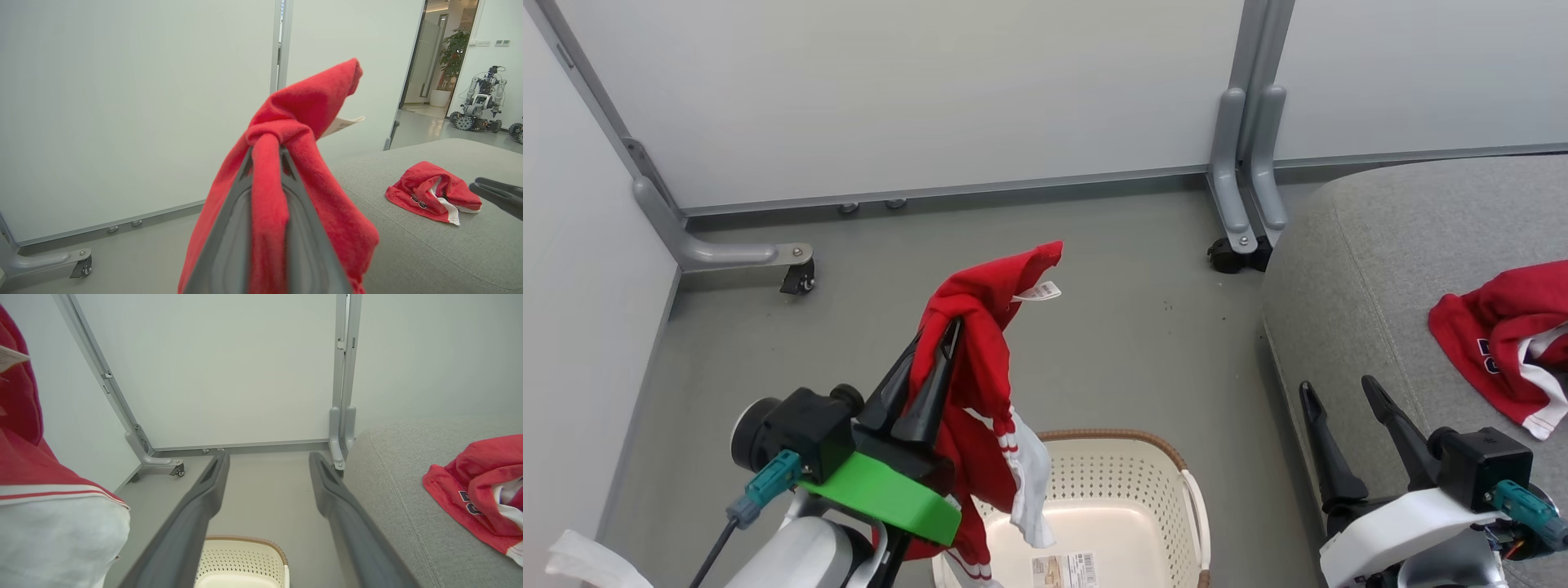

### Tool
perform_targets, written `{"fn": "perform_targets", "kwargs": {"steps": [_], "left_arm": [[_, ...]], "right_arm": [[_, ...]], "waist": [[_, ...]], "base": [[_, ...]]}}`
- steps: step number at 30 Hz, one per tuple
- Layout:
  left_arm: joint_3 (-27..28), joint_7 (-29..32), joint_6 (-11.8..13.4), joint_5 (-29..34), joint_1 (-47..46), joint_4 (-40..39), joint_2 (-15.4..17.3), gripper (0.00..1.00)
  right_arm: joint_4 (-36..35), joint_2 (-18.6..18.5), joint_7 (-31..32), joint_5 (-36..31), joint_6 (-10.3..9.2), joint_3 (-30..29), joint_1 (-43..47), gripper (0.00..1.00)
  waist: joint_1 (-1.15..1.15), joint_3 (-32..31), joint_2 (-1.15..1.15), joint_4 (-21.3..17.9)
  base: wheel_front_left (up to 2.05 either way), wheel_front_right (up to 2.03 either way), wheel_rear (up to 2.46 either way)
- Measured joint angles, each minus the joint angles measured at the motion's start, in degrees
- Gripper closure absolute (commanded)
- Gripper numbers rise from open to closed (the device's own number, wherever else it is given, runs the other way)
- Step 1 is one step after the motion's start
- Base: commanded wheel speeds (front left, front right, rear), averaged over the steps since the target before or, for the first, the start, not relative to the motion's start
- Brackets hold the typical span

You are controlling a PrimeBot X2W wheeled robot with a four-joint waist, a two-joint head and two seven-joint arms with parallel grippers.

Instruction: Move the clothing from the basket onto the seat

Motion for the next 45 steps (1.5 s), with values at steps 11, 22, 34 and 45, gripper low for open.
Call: {"fn": "perform_targets", "kwargs": {"steps": [11,22,34,45], "left_arm": [[1.2,-0.4,0.3,0.0,0.0,-1.6,-0.5,1.0],[1.8,-0.6,0.3,0.0,0.1,-1.7,-0.6,1.0],[0.9,-0.6,-0.6,0.5,-1.0,-1.9,-1.4,1.0],[-0.4,-0.5,-1.5,0.5,-2.6,-1.5,-2.4,1.0]], "right_arm": [[0.0,0.0,0.1,0.2,0.01,0.3,0.2,0.0],[1.0,0.0,0.9,0.2,0.0,4.9,-1.1,0.0],[11.0,0.0,-1.1,7.1,0.0,32.2,-14.7,0.0],[22.5,0.0,-4.7,14.9,0.0,42.8,-27.5,0.0]], "waist": [[0.0,-0.5,0.0,0.3],[0.0,-0.2,0.0,0.4],[0.0,1.6,0.0,2.0],[0.01,3.0,0.0,4.3]], "base": [[0.0,0.0,0.0],[0.0,0.0,0.0],[0.0,0.0,0.0],[0.0,0.0,0.0]]}}
